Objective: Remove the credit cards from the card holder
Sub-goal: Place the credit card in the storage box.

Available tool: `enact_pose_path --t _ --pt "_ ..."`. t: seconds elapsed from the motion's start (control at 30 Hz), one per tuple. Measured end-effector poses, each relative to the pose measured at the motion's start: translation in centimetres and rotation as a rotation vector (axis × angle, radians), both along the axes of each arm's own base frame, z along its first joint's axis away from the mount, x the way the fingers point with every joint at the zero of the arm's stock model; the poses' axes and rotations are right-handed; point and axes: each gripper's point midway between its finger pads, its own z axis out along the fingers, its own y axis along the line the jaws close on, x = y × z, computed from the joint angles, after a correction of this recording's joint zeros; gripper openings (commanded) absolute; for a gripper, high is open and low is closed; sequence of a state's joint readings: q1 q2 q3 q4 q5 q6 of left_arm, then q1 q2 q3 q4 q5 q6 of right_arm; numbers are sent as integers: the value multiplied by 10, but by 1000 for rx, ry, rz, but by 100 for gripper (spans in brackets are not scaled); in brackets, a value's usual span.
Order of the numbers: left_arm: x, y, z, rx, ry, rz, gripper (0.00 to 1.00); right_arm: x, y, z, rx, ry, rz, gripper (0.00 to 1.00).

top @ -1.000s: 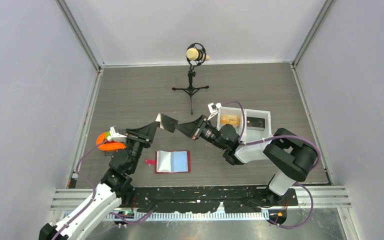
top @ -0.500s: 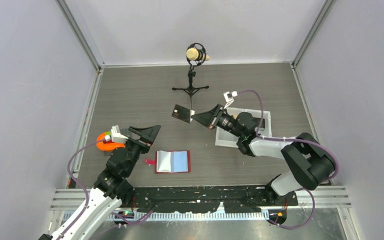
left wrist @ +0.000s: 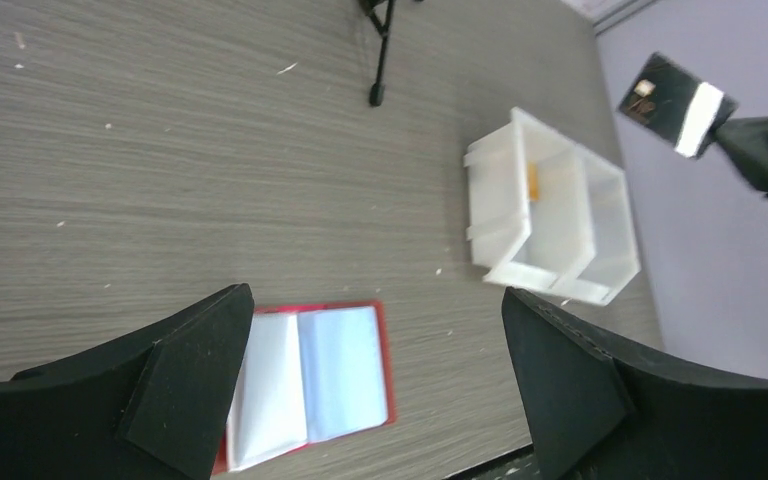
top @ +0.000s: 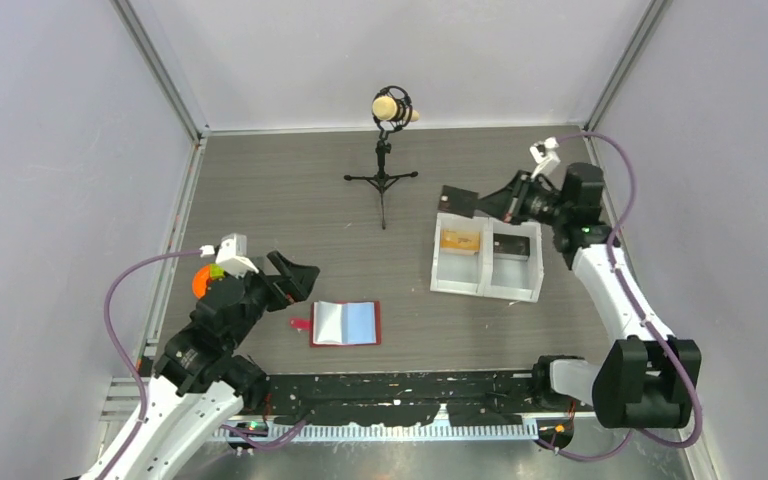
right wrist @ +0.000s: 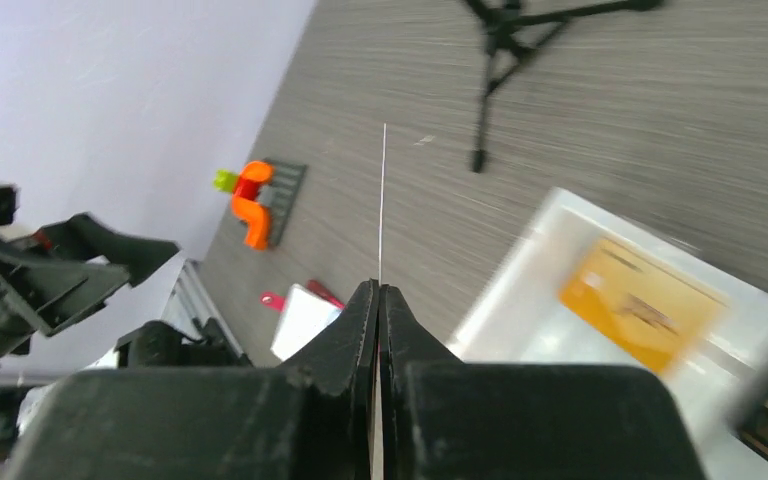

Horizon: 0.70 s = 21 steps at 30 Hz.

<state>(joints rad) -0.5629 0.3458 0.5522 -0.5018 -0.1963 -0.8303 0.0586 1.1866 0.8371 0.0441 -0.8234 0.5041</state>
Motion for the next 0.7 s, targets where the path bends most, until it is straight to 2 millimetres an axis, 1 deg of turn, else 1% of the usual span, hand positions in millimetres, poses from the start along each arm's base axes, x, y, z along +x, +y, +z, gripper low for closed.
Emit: enact_pose_path --t 0.03,0.1,0.17,0.23,0.33,0.47,0.53,0.7 --pt "-2 1 -2 28 5 -10 100 3 -14 -1 -15 12 -22 5" --pt "-5 4 -10 83 25 -27 100 6 -42 -9 -42 63 -73 5" --pt "-10 6 -19 132 51 -47 100 7 -62 -19 -67 124 -102 5" --pt "-14 8 -26 178 77 -70 100 8 -77 -26 -94 171 -119 5" --pt "-21 10 -26 223 93 -101 100 7 -98 -32 -133 219 -141 5" --pt "-25 14 -13 259 67 -124 100 3 -114 -40 -188 278 -153 5" --pt "-26 15 -8 271 51 -131 100 2 -118 -47 -218 315 -146 5" --pt "-30 18 -10 295 49 -142 100 0 -125 -62 -261 411 -123 5"
